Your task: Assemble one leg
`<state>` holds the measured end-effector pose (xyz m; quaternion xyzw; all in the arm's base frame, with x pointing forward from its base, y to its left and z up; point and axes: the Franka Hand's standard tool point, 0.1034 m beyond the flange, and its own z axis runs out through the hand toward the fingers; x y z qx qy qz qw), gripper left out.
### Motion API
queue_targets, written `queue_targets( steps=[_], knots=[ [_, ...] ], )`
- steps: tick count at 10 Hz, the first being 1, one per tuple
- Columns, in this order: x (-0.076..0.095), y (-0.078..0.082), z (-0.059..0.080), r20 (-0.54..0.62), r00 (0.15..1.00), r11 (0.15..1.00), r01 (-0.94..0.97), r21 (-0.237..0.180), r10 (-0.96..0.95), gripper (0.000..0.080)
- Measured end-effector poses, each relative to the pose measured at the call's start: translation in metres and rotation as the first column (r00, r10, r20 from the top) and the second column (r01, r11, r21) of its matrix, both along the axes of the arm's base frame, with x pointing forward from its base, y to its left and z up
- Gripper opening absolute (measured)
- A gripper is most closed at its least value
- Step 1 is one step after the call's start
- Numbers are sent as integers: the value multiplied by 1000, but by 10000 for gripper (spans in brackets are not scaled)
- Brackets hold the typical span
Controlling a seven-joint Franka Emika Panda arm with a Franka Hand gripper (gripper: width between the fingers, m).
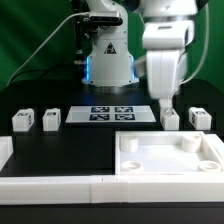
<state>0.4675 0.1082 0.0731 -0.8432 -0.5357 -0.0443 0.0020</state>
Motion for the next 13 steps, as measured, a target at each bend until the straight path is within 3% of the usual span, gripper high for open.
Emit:
queue_targets(
  steps=[2,4,13],
  knots=[
    [-1,-3,-4,-8,1000,1000,-10,-2,10,649],
    [-4,2,-4,-17,987,987,158,10,-158,649],
    [-4,2,-4,-17,987,987,158,10,-158,649]
  ],
)
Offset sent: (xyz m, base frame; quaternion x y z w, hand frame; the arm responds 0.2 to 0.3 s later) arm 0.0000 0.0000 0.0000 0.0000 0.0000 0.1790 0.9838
